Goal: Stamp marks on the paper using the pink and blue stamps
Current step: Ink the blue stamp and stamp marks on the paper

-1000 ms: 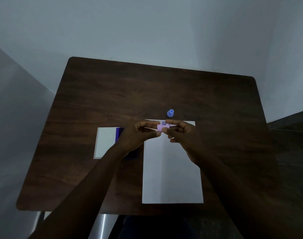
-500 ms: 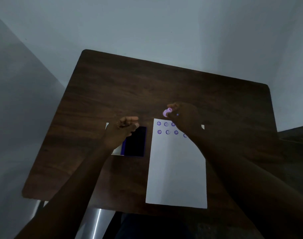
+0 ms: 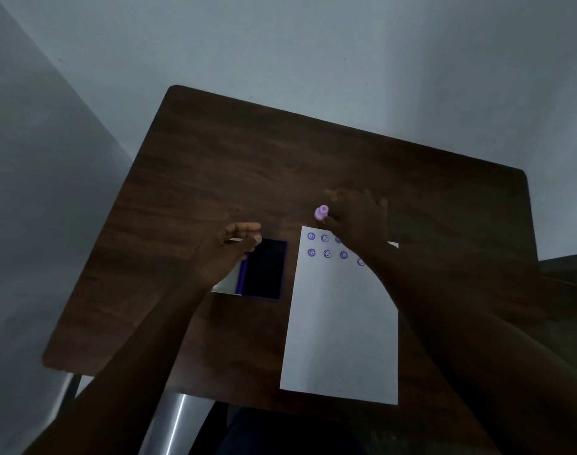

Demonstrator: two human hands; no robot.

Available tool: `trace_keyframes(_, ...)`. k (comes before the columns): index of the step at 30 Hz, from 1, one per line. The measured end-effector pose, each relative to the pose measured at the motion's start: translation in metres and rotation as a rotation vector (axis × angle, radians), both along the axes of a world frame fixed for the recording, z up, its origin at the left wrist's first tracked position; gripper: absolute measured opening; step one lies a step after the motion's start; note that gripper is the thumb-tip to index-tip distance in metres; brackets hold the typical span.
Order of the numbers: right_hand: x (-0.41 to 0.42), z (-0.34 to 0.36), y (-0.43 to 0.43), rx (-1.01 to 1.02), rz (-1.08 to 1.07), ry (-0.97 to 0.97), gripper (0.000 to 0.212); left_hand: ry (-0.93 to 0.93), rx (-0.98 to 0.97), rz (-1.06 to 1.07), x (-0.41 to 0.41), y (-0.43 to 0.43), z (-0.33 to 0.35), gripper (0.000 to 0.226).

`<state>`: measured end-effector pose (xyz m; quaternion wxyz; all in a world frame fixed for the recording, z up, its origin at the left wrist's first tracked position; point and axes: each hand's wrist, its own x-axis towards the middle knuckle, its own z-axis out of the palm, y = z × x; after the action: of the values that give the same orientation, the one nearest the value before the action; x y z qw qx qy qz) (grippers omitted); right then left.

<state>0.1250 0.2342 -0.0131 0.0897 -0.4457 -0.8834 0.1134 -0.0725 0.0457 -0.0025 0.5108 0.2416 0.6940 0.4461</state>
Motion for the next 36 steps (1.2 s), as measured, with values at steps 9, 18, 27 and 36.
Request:
trace_keyframes(9,0.049,-0.003,0.028,-0.245,-0.015,-0.087,0.048,-0.008,0.003,0.004,0.006,0.008,0.003,0.022)
trace_keyframes(18,0.033,0.034,0.006,-0.534,-0.174,0.119,0.034,-0.148,0.004,0.071,0.012,0.006,0.021,0.021)
trace_keyframes(27,-0.012,0.093,-0.075,-0.987,-0.234,0.734,0.024,-0.470,0.086,0.176,0.015,0.004,0.041,0.026)
trace_keyframes(36,-0.032,0.092,-0.086,-1.007,-0.237,0.740,0.024,-0.470,0.232,0.124,0.013,0.001,0.051,0.038)
